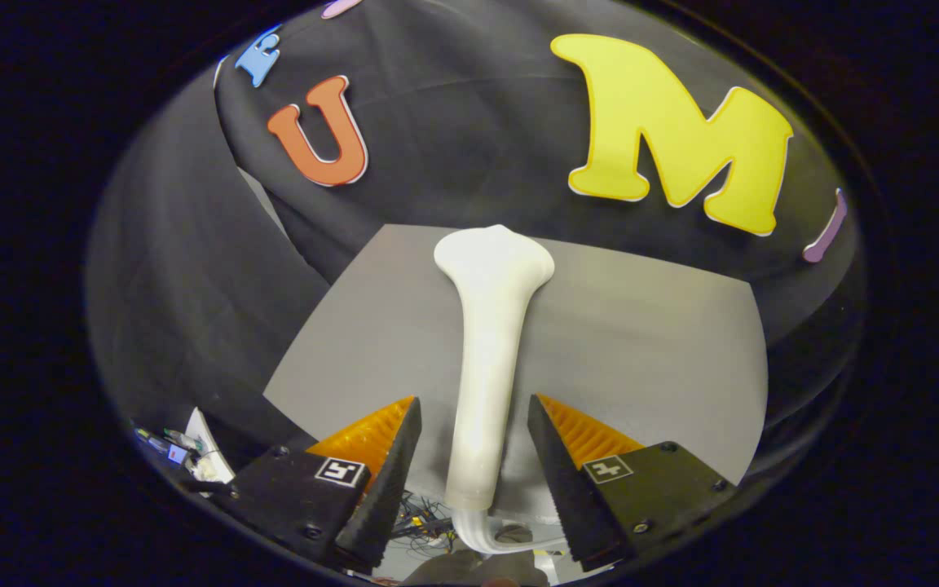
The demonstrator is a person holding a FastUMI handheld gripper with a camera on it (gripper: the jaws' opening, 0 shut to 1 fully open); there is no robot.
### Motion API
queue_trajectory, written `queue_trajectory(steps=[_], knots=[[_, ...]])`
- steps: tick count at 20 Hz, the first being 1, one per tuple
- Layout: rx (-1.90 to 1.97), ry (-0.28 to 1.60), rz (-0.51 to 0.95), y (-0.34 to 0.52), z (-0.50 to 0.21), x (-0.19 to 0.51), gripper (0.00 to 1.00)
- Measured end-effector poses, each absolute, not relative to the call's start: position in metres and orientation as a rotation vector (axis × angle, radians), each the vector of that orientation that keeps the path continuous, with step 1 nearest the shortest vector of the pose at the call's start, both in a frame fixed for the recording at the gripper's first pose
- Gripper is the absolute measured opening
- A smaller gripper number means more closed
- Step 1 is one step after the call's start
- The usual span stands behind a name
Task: Iron the clothes twice with a garment steamer, once on the left side and once on the right side.
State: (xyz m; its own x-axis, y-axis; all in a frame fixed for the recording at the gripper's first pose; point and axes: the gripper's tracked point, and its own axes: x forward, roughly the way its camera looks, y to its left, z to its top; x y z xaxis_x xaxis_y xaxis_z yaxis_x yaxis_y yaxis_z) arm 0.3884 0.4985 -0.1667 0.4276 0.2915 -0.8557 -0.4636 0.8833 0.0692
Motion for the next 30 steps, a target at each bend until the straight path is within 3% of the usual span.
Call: queue_trajectory(steps=[5, 11, 16, 30], knots=[[-0.226, 1.061, 0.413, 0.495, -0.189, 0.391, 0.69], [-0.113, 1.088, 0.349, 0.5, -0.198, 0.394, 0.39], [-0.097, 1.053, 0.343, 0.495, -0.192, 0.394, 0.32], [0.007, 0.803, 0.36, 0.445, -0.081, 0.327, 0.32]])
